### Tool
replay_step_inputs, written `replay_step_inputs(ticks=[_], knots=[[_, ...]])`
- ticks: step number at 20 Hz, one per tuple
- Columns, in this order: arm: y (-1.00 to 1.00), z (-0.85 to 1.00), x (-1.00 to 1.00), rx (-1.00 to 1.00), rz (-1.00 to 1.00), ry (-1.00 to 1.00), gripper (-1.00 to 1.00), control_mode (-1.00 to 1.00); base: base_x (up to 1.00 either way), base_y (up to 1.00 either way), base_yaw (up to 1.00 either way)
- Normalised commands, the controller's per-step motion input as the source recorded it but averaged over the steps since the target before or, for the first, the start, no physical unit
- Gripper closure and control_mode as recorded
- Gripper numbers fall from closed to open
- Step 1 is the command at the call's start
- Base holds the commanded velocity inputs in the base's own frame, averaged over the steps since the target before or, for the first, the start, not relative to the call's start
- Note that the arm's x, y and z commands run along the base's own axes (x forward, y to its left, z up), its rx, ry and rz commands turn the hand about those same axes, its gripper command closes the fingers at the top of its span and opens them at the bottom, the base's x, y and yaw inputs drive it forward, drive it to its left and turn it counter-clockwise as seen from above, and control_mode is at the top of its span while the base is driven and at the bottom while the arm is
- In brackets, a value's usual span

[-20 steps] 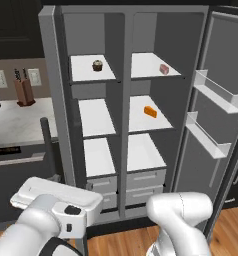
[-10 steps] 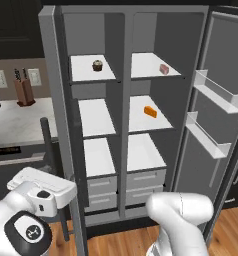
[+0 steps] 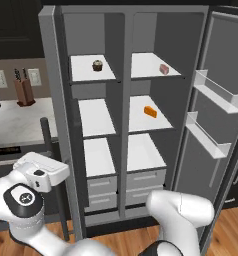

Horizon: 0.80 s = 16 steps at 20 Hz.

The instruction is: Pick up the frozen steak from the freezer, place it on any shelf in the fridge, and close the fridge and freezer doors when done.

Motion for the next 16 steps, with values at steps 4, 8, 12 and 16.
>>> replay_step_inputs(ticks=[4,8,12,16], knots=[[0.0,-0.17,0.72,-0.02,-0.03,0.0,-1.0,-1.0,0.0,0.0,0.0],[0.0,-0.06,0.6,-0.01,0.0,0.0,-1.0,-1.0,0.0,0.0,0.0],[0.02,-0.02,0.26,-0.03,0.0,-0.03,-1.0,-1.0,0.0,0.0,0.0],[-0.12,0.0,0.3,-0.01,0.0,-0.07,-1.0,-1.0,0.0,0.0,0.0]])
